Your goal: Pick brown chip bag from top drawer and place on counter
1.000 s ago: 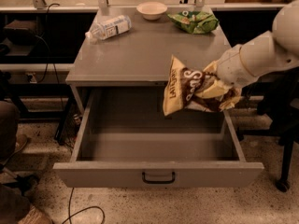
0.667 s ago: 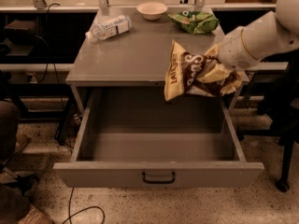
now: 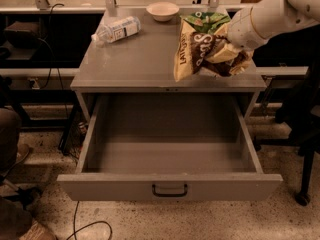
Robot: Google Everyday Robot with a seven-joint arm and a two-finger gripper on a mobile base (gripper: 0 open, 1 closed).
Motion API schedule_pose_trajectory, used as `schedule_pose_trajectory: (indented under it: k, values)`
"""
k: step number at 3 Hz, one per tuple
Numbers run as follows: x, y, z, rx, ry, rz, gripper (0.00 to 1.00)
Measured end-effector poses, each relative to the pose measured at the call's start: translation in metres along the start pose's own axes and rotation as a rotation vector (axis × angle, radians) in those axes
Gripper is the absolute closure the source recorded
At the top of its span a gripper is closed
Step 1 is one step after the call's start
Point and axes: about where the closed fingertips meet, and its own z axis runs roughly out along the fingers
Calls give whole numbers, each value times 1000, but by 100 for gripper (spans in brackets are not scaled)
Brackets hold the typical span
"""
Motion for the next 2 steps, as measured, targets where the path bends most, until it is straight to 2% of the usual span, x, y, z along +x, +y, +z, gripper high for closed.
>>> schedule_pose_trajectory:
  k: [1, 2]
  values:
    - [18, -23, 22, 18, 14, 19, 100]
    - [49, -43, 42, 34, 50, 67, 100]
